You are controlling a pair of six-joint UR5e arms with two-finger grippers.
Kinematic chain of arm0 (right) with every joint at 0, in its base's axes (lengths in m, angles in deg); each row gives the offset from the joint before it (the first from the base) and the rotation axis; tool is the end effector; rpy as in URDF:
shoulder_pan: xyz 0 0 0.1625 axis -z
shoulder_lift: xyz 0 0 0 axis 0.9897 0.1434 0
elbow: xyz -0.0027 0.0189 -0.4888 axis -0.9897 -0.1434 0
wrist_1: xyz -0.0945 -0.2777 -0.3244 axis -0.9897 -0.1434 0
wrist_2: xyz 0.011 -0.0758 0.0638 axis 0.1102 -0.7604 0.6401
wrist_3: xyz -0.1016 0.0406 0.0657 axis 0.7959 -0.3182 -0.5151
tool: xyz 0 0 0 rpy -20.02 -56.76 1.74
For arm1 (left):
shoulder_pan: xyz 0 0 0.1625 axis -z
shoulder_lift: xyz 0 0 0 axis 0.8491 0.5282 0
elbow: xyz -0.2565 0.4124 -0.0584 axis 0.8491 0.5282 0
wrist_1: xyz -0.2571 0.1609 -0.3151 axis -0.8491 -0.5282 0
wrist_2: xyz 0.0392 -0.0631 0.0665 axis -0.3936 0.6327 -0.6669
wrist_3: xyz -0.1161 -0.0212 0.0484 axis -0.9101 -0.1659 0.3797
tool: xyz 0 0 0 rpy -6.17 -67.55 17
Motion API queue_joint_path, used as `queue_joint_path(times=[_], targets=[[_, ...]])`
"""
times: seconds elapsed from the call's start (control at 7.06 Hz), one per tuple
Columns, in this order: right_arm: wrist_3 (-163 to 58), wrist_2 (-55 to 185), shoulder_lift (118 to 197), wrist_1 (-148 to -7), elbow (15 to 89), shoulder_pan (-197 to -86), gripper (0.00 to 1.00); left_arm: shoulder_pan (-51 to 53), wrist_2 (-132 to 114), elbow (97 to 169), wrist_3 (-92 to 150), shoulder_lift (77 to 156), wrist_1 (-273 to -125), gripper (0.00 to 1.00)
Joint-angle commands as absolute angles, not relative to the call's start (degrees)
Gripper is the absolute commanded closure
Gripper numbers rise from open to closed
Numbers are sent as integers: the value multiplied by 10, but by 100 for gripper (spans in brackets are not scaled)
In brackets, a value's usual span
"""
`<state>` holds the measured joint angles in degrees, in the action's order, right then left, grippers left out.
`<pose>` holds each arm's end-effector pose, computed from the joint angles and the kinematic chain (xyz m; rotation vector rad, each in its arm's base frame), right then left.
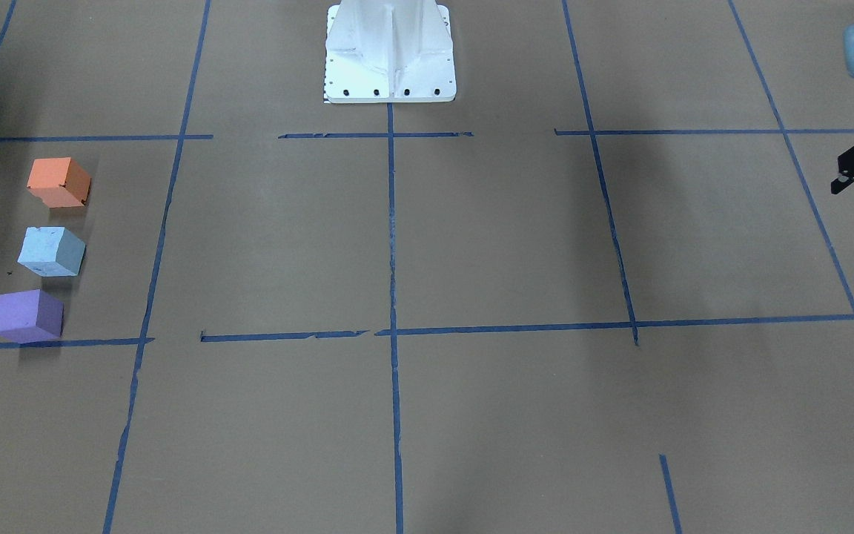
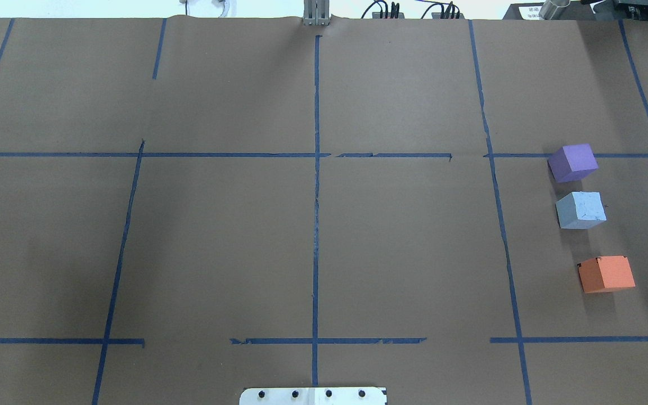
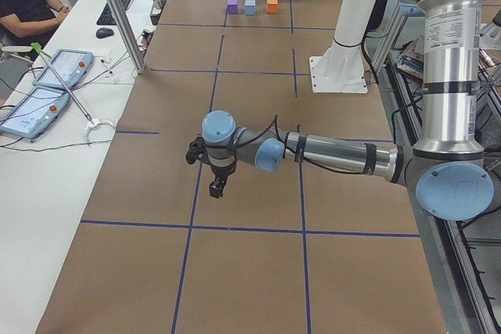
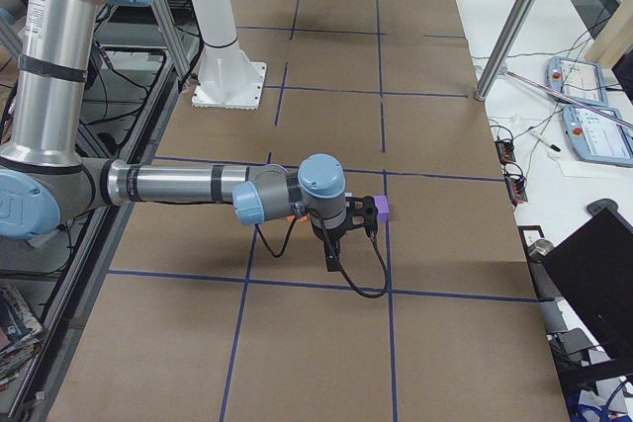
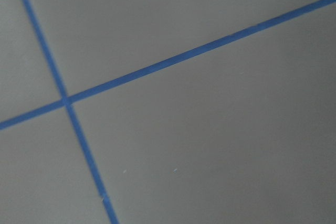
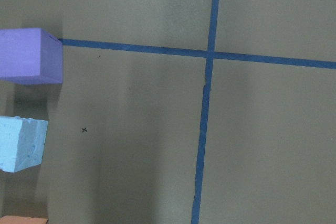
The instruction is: Place blue block between orange and purple blocks
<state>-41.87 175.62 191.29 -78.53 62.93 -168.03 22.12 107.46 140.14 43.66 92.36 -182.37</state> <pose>0.0180 -0.4220 0.7025 0.1479 -0.7719 -0.0446 0.0459 -0.4932 0.6864 0.1430 0.8529 0.2564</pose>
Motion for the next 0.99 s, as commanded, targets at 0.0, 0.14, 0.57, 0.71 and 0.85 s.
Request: queue_joint_path(times=[0.0, 0.14, 0.57, 0.71, 0.85], targets=[[-351, 1759, 1913, -842, 638, -1704, 0, 282, 1122, 1387, 456, 928, -1734, 0], [-347, 1757, 1906, -863, 640, -1701, 0, 282, 1119, 1422, 456, 929, -1682, 0], [-346, 1755, 1898, -880, 635, -1690, 0, 284, 1078, 1422, 457, 930, -1679, 0], [-346, 1752, 1894, -887, 634, -1666, 0, 284, 1044, 1412, 456, 930, -1681, 0], [-346, 1751, 1893, -892, 632, -1658, 0, 284, 1029, 1412, 453, 930, -1682, 0]])
